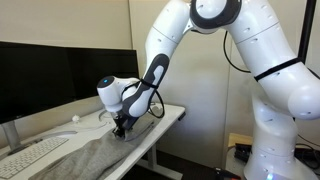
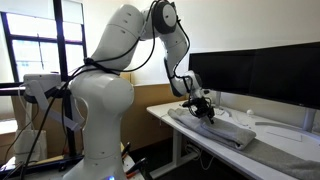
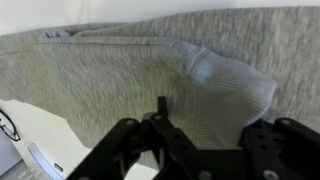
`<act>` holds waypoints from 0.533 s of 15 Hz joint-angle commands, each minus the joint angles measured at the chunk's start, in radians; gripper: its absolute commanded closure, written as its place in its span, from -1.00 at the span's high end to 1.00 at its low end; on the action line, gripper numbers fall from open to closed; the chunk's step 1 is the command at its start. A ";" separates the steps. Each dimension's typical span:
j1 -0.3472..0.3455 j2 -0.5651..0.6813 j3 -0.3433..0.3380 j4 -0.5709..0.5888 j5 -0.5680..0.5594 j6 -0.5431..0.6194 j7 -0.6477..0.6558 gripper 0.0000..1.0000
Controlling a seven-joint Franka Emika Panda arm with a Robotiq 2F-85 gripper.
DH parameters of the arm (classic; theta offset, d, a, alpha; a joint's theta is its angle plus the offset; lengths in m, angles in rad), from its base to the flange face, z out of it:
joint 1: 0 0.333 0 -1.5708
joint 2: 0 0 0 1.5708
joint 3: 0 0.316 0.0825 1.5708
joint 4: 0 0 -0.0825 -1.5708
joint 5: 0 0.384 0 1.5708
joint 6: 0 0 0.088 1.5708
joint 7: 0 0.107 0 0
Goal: Fold the towel on the table
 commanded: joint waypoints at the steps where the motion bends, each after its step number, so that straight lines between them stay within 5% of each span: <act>1: -0.023 -0.001 0.017 0.006 -0.002 -0.015 -0.018 -0.48; 4: -0.024 0.000 0.017 0.009 -0.001 -0.013 -0.016 -0.85; 8: -0.024 0.001 0.015 0.014 -0.003 -0.010 -0.006 -0.96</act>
